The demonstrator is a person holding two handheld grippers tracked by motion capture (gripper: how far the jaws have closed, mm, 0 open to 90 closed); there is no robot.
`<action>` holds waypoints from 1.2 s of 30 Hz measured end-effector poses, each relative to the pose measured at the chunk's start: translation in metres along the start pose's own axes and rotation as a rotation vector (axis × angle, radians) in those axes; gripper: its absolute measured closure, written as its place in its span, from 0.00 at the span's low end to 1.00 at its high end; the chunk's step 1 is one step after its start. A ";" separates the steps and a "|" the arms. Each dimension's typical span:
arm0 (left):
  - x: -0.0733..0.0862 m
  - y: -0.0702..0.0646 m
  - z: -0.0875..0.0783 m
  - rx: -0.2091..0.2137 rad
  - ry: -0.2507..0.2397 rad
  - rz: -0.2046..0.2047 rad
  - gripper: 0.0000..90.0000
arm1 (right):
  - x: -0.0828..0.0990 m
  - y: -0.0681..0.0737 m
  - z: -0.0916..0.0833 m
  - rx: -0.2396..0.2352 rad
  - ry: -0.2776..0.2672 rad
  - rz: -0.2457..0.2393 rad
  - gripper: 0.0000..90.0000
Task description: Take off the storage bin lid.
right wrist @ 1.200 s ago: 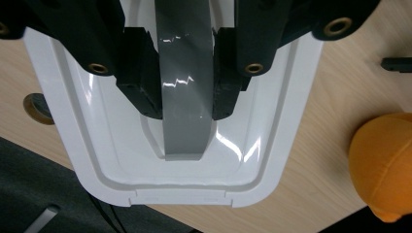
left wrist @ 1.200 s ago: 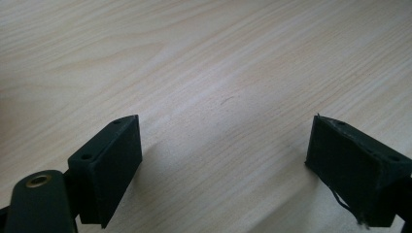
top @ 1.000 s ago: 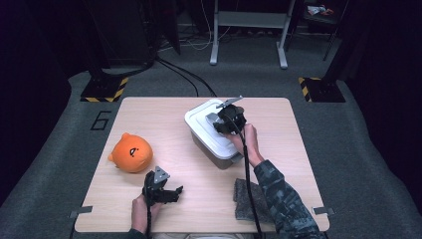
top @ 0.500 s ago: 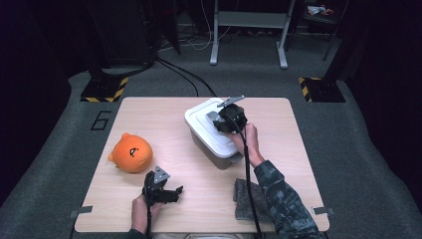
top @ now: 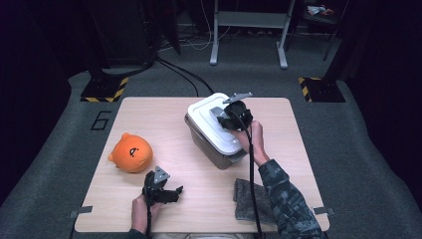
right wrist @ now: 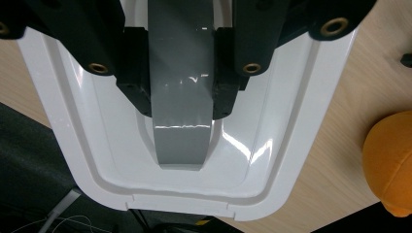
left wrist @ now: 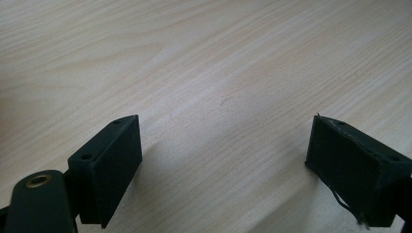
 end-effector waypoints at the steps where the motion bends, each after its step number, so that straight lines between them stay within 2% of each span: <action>1: 0.000 0.000 0.000 0.002 -0.001 -0.002 0.14 | 0.000 0.000 -0.002 0.000 0.011 0.029 0.73; 7: 0.000 0.000 0.000 0.004 0.005 -0.002 0.14 | 0.001 -0.007 -0.007 0.012 0.000 0.035 0.74; 13: 0.000 0.000 0.000 0.005 0.005 -0.002 0.14 | 0.001 -0.019 -0.013 0.034 -0.024 0.032 0.74; 14: 0.000 0.000 0.000 0.006 0.004 -0.003 0.14 | 0.002 -0.024 -0.016 0.039 -0.029 0.029 0.73; 15: 0.000 0.000 0.000 0.003 0.006 0.001 0.14 | 0.002 -0.026 -0.017 0.045 -0.025 0.047 0.74; 21: 0.000 0.000 0.000 0.004 0.001 -0.004 0.14 | 0.005 -0.039 -0.025 0.066 -0.035 0.055 0.73; 28: 0.000 0.000 0.000 0.005 0.003 -0.005 0.14 | 0.011 -0.058 -0.035 0.102 -0.041 0.103 0.74; 29: 0.000 0.000 0.000 0.003 0.003 0.001 0.14 | 0.011 -0.060 -0.035 0.104 -0.043 0.094 0.74; 33: 0.000 0.000 0.000 0.002 0.005 0.000 0.14 | 0.013 -0.067 -0.038 0.119 -0.040 0.109 0.74; 36: 0.000 0.000 0.000 0.006 0.005 -0.004 0.14 | 0.016 -0.079 -0.042 0.154 -0.044 0.110 0.74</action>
Point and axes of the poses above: each handheld gripper's, and its own axes: z roughly forward along the jaws, x roughly out of its underside, y roughly to its left, the point moved 8 cm from there along z, roughly forward along the jaws, and after that the axes turned 11 degrees about x, right-handed, at the moved point
